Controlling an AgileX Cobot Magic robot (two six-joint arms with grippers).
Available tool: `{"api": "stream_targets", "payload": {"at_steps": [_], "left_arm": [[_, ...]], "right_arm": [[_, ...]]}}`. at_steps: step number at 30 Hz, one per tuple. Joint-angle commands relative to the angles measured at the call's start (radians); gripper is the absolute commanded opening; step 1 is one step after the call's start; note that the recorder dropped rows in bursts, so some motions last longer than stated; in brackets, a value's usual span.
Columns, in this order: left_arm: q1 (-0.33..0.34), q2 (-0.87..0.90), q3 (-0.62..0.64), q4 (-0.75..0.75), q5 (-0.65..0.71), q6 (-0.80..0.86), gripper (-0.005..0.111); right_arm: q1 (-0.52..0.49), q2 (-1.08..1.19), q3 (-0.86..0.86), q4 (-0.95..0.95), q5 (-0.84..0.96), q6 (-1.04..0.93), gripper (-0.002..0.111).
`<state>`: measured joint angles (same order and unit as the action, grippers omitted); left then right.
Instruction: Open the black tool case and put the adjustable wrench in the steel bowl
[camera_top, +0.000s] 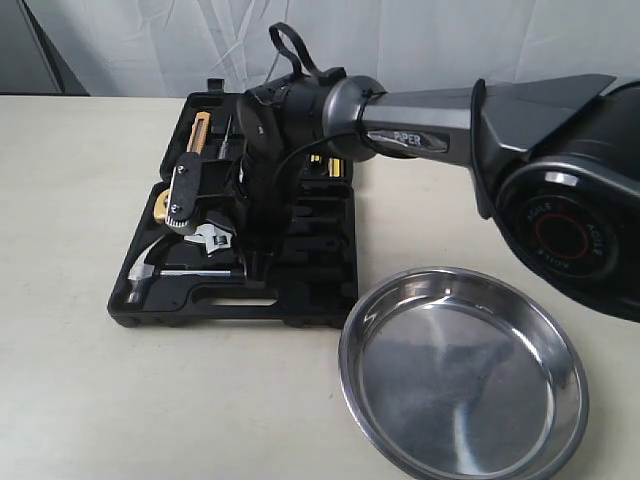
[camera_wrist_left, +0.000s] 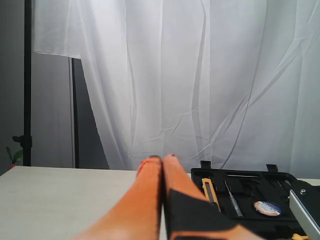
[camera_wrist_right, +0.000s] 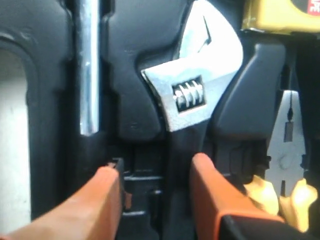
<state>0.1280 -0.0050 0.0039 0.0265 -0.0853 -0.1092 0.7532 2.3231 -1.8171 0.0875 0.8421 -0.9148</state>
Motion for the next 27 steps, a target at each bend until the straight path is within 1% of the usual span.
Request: {"api": "stream_targets", "payload": {"at_steps": [1, 7, 13, 14, 15, 17, 18, 19, 20, 27], "left_arm": [[-0.002, 0.005, -0.004, 0.002, -0.005, -0.002, 0.0], [-0.002, 0.005, -0.004, 0.002, -0.005, -0.002, 0.0], [-0.002, 0.005, -0.004, 0.002, -0.005, -0.002, 0.0], [-0.002, 0.005, -0.004, 0.002, -0.005, -0.002, 0.0], [-0.002, 0.005, -0.004, 0.002, -0.005, -0.002, 0.0], [-0.002, 0.005, -0.004, 0.002, -0.005, -0.002, 0.0], [-0.002, 0.005, -0.004, 0.002, -0.005, -0.002, 0.0], [-0.002, 0.005, -0.004, 0.002, -0.005, -0.002, 0.0], [-0.002, 0.005, -0.004, 0.002, -0.005, -0.002, 0.0], [-0.002, 0.005, -0.004, 0.002, -0.005, -0.002, 0.0]], "right_arm": [[0.003, 0.026, -0.003, -0.014, -0.03, -0.007, 0.042], [0.003, 0.03, -0.003, -0.014, -0.083, -0.005, 0.042], [0.003, 0.053, -0.003, -0.016, -0.089, 0.006, 0.041], [0.003, 0.054, -0.003, -0.016, -0.089, 0.01, 0.039], [0.003, 0.054, -0.003, -0.016, -0.089, 0.015, 0.034], [0.003, 0.054, -0.003, -0.016, -0.089, 0.028, 0.02], [0.003, 0.054, -0.003, -0.016, -0.089, 0.032, 0.009], [0.003, 0.052, -0.003, -0.016, -0.089, 0.036, 0.002], [0.003, 0.052, -0.003, -0.016, -0.089, 0.041, 0.0], [0.003, 0.012, -0.003, -0.006, -0.089, 0.121, 0.0]]}}
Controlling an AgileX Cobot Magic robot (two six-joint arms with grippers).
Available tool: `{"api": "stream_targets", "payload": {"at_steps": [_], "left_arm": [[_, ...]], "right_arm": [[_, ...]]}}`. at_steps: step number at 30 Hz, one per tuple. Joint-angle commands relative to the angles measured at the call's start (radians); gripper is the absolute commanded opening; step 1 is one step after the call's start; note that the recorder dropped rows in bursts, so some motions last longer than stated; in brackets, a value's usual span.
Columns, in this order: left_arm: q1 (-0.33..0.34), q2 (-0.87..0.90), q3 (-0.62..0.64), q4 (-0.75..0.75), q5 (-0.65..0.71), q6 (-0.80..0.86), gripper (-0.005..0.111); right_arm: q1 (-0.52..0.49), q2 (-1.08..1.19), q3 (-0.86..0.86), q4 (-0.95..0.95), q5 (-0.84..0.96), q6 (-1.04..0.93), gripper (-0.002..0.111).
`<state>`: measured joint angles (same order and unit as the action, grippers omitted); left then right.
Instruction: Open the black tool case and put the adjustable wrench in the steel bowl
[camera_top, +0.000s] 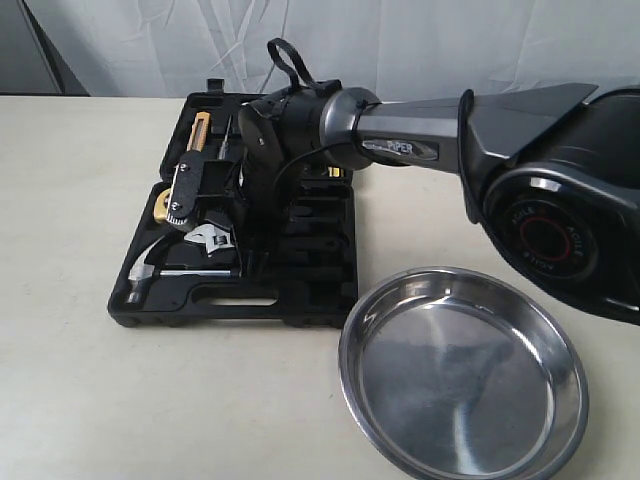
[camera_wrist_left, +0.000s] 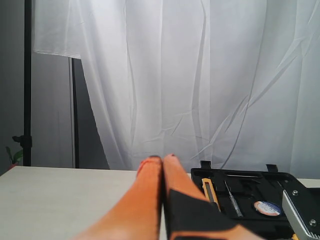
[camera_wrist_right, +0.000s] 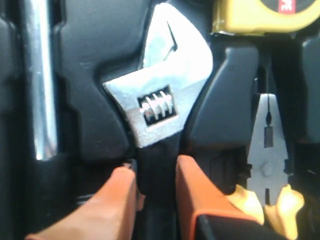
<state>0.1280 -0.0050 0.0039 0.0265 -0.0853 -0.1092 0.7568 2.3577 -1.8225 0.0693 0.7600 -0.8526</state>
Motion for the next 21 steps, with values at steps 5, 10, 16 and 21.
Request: {"api": "stream_targets", "payload": {"at_steps": [5, 10, 16, 21], "left_arm": [[-0.002, 0.005, -0.004, 0.002, -0.005, -0.002, 0.0], [-0.002, 0.005, -0.004, 0.002, -0.005, -0.002, 0.0], [-0.002, 0.005, -0.004, 0.002, -0.005, -0.002, 0.0], [-0.002, 0.005, -0.004, 0.002, -0.005, -0.002, 0.0]], "right_arm": [[0.0, -0.083, 0.002, 0.03, -0.013, 0.098, 0.0], [0.0, -0.121, 0.002, 0.06, -0.022, 0.098, 0.0], [0.0, -0.133, 0.002, 0.127, -0.048, 0.098, 0.0], [0.0, -0.133, 0.002, 0.127, -0.049, 0.151, 0.0]]}}
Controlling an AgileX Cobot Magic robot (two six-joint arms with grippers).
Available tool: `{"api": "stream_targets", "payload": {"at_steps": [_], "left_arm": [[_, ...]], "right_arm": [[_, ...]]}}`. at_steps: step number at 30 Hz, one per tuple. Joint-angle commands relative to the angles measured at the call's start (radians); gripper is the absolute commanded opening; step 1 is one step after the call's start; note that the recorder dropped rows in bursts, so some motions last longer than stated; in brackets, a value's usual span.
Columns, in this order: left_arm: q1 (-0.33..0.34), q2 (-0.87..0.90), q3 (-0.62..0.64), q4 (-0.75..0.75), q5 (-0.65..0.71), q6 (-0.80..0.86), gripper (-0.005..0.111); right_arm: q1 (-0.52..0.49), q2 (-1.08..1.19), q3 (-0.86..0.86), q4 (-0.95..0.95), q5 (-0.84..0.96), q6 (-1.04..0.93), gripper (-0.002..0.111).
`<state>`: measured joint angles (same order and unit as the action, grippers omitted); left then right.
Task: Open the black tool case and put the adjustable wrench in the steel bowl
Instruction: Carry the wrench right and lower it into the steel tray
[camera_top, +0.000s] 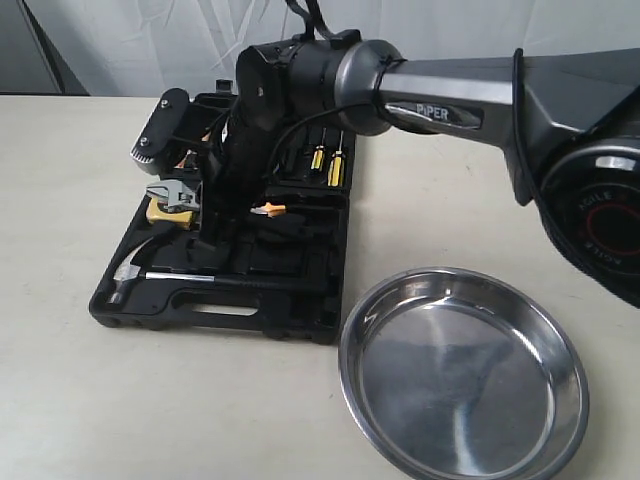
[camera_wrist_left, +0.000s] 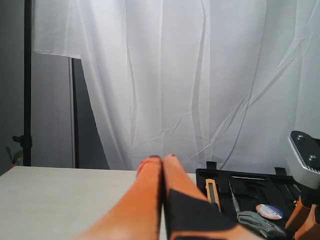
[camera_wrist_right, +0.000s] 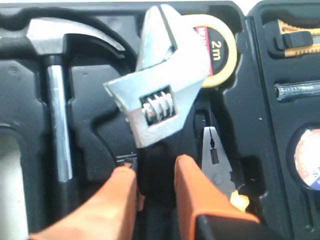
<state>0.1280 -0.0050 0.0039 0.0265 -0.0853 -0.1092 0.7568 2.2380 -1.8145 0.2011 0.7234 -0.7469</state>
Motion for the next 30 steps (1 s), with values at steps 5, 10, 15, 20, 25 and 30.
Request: {"api": "stream_targets", "payload": {"at_steps": [5, 10, 15, 20, 25, 30], "left_arm": [[-0.002, 0.005, -0.004, 0.002, -0.005, -0.002, 0.0], [-0.002, 0.005, -0.004, 0.002, -0.005, -0.002, 0.0], [-0.002, 0.005, -0.004, 0.002, -0.005, -0.002, 0.0], [-0.002, 0.005, -0.004, 0.002, -0.005, -0.002, 0.0], [-0.002, 0.005, -0.004, 0.002, -0.005, -0.002, 0.0], [-0.002, 0.005, -0.004, 0.002, -0.005, -0.002, 0.0]], "right_arm": [[-0.04, -0.066, -0.006, -0.007, 0.038, 0.252, 0.0], [-0.162, -0.215, 0.049, 0.036, 0.138, 0.31, 0.0], [-0.238, -0.432, 0.328, 0.058, 0.037, 0.312, 0.0], [-0.257, -0.573, 0.546, 0.098, -0.052, 0.317, 0.0], [-0.257, -0.645, 0.699, 0.098, -0.056, 0.381, 0.0], [-0.257, -0.661, 0.811, 0.1, -0.056, 0.41, 0.0]]}}
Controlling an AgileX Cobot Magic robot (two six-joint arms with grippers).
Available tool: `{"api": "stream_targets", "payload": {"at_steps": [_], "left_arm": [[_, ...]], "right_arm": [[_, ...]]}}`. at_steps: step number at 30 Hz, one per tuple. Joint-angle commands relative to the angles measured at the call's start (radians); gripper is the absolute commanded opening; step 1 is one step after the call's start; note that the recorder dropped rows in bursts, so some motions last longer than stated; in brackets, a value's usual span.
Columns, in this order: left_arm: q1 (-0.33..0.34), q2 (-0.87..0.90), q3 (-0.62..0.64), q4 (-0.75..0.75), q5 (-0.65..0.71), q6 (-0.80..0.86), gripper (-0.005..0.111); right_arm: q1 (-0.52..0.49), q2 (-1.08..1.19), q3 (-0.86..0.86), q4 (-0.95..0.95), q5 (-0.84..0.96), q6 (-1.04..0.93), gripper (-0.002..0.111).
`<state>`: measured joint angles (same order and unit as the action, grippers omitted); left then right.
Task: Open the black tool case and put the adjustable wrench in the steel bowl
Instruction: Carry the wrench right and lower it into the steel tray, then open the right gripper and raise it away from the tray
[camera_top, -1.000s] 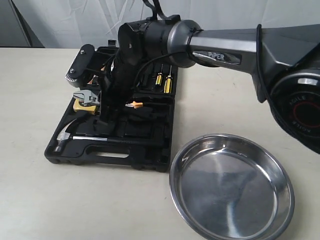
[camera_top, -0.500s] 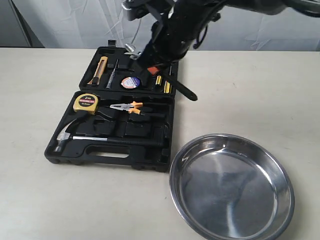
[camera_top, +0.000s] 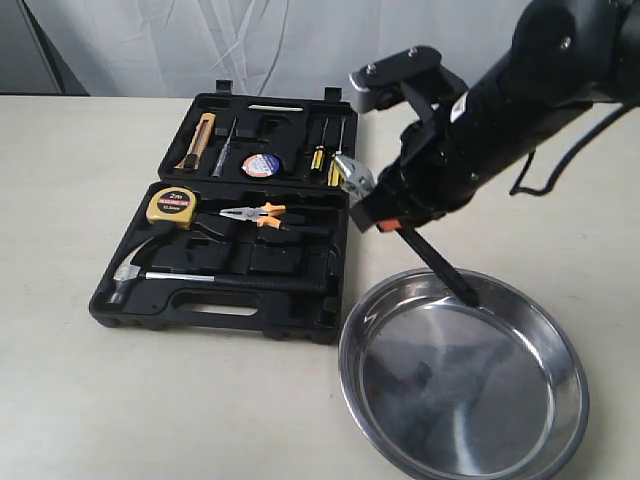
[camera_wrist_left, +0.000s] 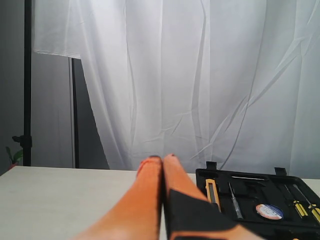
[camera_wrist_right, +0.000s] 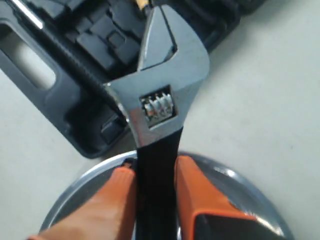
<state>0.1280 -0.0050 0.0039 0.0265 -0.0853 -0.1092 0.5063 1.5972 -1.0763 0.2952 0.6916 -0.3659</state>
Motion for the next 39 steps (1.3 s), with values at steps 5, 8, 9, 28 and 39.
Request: {"api": "stream_targets", "payload": {"at_steps": [5, 8, 9, 28, 39], "left_arm": [[-0.002, 0.005, -0.004, 0.002, -0.005, -0.002, 0.0], [-0.002, 0.005, -0.004, 0.002, -0.005, -0.002, 0.0], [-0.002, 0.005, -0.004, 0.002, -0.005, -0.002, 0.0], [-0.002, 0.005, -0.004, 0.002, -0.005, -0.002, 0.0], [-0.002, 0.005, -0.004, 0.002, -0.005, -0.002, 0.0]], "right_arm": [[-0.006, -0.022, 0.163, 0.009, 0.015, 0.057, 0.0], [-0.006, -0.022, 0.192, -0.051, 0.072, 0.11, 0.0], [-0.006, -0.022, 0.2, -0.07, 0.078, 0.123, 0.0], [-0.006, -0.016, 0.284, -0.159, -0.063, 0.213, 0.034], [-0.006, -0.071, 0.282, -0.156, -0.126, 0.25, 0.004]]}}
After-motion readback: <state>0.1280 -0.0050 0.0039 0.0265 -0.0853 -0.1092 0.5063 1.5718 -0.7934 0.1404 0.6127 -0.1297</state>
